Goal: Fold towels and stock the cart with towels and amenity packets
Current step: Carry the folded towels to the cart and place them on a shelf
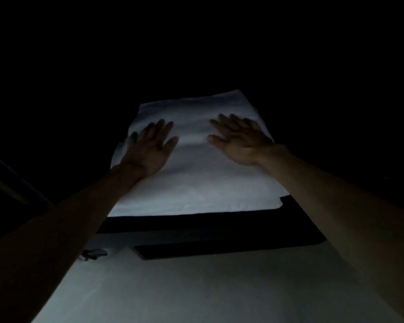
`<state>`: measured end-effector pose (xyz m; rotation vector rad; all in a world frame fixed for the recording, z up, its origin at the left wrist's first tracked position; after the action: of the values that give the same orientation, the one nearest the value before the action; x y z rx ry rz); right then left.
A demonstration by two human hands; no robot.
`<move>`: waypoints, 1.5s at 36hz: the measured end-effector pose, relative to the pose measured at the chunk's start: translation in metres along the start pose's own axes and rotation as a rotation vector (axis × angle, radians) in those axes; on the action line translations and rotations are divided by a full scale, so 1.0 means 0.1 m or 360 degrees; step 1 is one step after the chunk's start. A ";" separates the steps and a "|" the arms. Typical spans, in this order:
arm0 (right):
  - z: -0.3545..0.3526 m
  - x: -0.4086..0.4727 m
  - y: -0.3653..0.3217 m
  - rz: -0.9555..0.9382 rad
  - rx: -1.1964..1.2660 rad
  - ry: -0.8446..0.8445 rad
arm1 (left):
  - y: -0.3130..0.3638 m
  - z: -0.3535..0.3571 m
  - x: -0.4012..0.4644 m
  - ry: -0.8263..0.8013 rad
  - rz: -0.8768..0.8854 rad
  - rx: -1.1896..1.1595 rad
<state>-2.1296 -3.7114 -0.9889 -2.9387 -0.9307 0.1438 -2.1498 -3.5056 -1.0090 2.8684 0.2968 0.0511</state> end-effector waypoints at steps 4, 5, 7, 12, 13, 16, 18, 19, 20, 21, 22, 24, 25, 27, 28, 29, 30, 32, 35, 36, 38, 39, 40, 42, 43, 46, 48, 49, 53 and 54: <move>-0.01 -0.07 0.43 0.0295 0.0079 -0.0010 | -0.40 0.17 0.11 -0.0055 -0.0134 -0.0112; -0.01 -0.09 0.42 0.0305 0.0105 -0.0021 | -0.47 0.19 0.10 -0.0103 -0.0190 -0.0181; -0.02 -0.12 0.35 0.0303 0.0074 -0.0024 | -0.52 0.19 0.05 -0.0158 -0.0285 -0.0338; -0.10 -0.23 0.21 0.0325 0.0046 -0.0068 | -0.50 0.05 -0.08 -0.0179 -0.0300 -0.0054; -0.11 -0.26 0.16 0.0312 0.0065 -0.0098 | -0.50 -0.01 -0.12 -0.0236 -0.0317 -0.0041; -0.22 -0.33 0.08 0.0325 0.0254 -0.0055 | -0.34 -0.27 -0.17 -0.0251 -0.0353 -0.0281; -0.33 -0.41 0.01 0.0391 0.0571 0.0041 | -0.18 -0.49 -0.29 -0.0351 -0.0426 -0.0694; -0.39 -0.47 -0.04 0.0439 0.0768 0.0079 | -0.09 -0.58 -0.37 -0.0446 -0.0481 -0.0922; -0.44 -0.52 -0.09 0.0483 0.0980 0.0121 | 0.00 -0.65 -0.46 -0.0547 -0.0559 -0.1163; -0.49 -0.60 -0.16 0.0518 0.1177 0.0168 | 0.08 -0.71 -0.60 -0.0655 -0.0651 -0.1371; -0.54 -0.66 -0.24 0.0549 0.1355 0.0204 | 0.16 -0.76 -0.71 -0.0741 -0.0717 -0.1501; -0.68 -0.82 -0.42 0.0636 0.1679 0.0232 | 0.38 -0.91 -0.98 -0.0910 -0.0766 -0.1605; -0.75 -0.91 -0.54 0.0678 0.1807 0.0227 | 0.45 -1.01 -1.12 -0.0959 -0.0776 -0.1625; -0.96 -1.10 -0.77 0.0726 0.1968 0.0223 | 0.58 -1.25 -1.38 -0.1004 -0.0794 -0.1699; -1.08 -1.21 -0.88 0.0751 0.2042 0.0224 | 0.64 -1.39 -1.52 -0.1026 -0.0818 -0.1756; -1.20 -1.33 -0.99 0.0773 0.2102 0.0234 | 0.69 -1.54 -1.66 -0.1044 -0.0840 -0.1810; -1.36 -1.46 -1.10 0.0784 0.2154 0.0233 | 0.75 -1.74 -1.80 -0.1061 -0.0858 -0.1861; -1.65 -1.73 -1.34 0.0811 0.2268 0.0209 | 0.80 -2.09 -2.10 -0.1091 -0.0908 -0.1949; -2.23 -2.13 -1.59 0.0872 0.2343 0.0206 | 0.88 -2.75 -2.49 -0.1140 -0.0933 -0.2026; -2.45 -2.25 -1.65 0.0888 0.2351 0.0214 | 0.90 -2.99 -2.60 -0.1140 -0.0948 -0.2049; -2.94 -2.43 -1.77 0.0917 0.2393 0.0252 | 0.93 -3.48 -2.75 -0.1121 -0.0973 -0.2088; -3.17 -2.52 -1.83 0.0926 0.2418 0.0269 | 0.92 -3.71 -2.84 -0.1108 -0.0992 -0.2111; -3.40 -2.59 -1.90 0.0924 0.2431 0.0285 | 0.92 -3.93 -2.92 -0.1098 -0.1001 -0.2122; -3.84 -2.71 -2.04 0.0891 0.2440 0.0321 | 0.92 -4.35 -3.08 -0.1075 -0.0990 -0.2155; -4.02 -2.76 -2.12 0.0892 0.2448 0.0331 | 0.91 -4.52 -3.15 -0.1057 -0.1002 -0.2173; -4.49 -2.87 -2.35 0.0907 0.2478 0.0354 | 0.85 -4.97 -3.33 -0.1007 -0.1040 -0.2218; -4.76 -2.88 -2.50 0.0898 0.2506 0.0386 | 0.77 -5.24 -3.41 -0.0951 -0.1028 -0.2263; -4.84 -2.88 -2.55 0.0897 0.2536 0.0416 | 0.74 -5.35 -3.42 -0.0921 -0.1008 -0.2288; -5.23 -2.73 -2.82 0.0771 0.2613 0.0449 | 0.55 -5.86 -3.45 -0.0723 -0.0938 -0.2431; -5.33 -2.67 -2.89 0.0714 0.2626 0.0455 | 0.50 -6.00 -3.45 -0.0667 -0.0916 -0.2455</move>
<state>-2.4560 -3.6424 -0.4168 -1.4520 0.0654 0.2956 -2.5140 -3.4737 -0.4189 1.1693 0.6106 -0.2896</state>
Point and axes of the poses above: each hand's wrist, its own x-axis towards the middle knuckle, its own z-axis out of the palm, y = z × x, the point moved 9 cm from there along x, towards the middle knuckle, and after that the axes turned 14 degrees about -z, right-handed, at the moved point
